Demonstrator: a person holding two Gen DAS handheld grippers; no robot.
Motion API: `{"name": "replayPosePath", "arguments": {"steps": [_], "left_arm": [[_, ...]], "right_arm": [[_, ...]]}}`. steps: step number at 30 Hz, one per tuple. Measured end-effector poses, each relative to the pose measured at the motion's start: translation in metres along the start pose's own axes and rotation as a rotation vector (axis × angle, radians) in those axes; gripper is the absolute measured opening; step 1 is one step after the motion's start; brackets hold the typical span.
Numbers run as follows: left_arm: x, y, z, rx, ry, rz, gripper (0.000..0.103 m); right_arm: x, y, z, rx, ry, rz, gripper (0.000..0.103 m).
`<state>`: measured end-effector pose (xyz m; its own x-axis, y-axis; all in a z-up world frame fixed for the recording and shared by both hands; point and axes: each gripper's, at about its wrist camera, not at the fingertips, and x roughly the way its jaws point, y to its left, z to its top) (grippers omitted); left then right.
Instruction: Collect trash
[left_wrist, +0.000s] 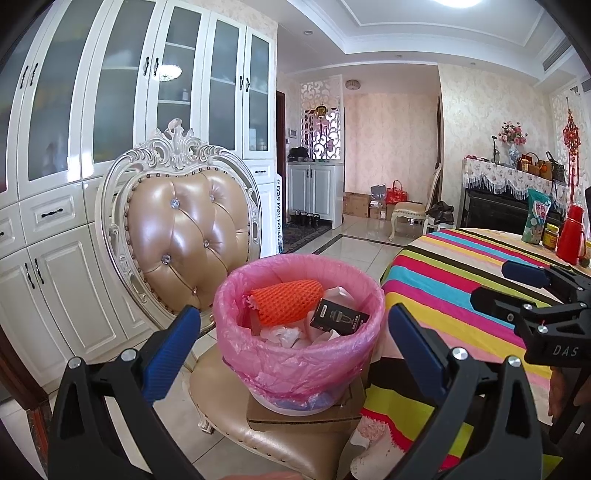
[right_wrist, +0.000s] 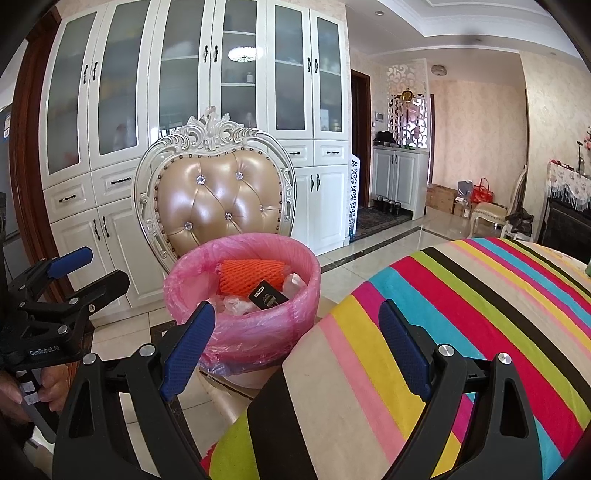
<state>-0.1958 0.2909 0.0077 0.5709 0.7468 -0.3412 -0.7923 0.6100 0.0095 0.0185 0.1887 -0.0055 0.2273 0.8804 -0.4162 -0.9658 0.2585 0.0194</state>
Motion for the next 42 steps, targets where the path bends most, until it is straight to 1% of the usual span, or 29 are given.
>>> {"name": "replayPosePath", "arguments": {"steps": [8,29,39,42], "left_arm": [[-0.002,0.002,-0.001,-0.002,-0.004,0.003,0.099],[-0.001,0.005,-0.008,-0.001,0.018,0.015,0.099],[0.002,0.009,-0.010,-0.010,0.024,0.038,0.099],[0.004,0.010,-0.010,-0.010,0.035,0.031,0.099]], "right_arm": [[0.000,0.000,0.000,-0.002,0.002,0.002,0.085],[0.005,0.002,-0.004,-0.014,0.017,0.007,0.085],[0.004,0.002,-0.005,-0.015,0.017,0.007,0.085],[0.004,0.002,-0.005,-0.015,0.015,0.008,0.085]]}}
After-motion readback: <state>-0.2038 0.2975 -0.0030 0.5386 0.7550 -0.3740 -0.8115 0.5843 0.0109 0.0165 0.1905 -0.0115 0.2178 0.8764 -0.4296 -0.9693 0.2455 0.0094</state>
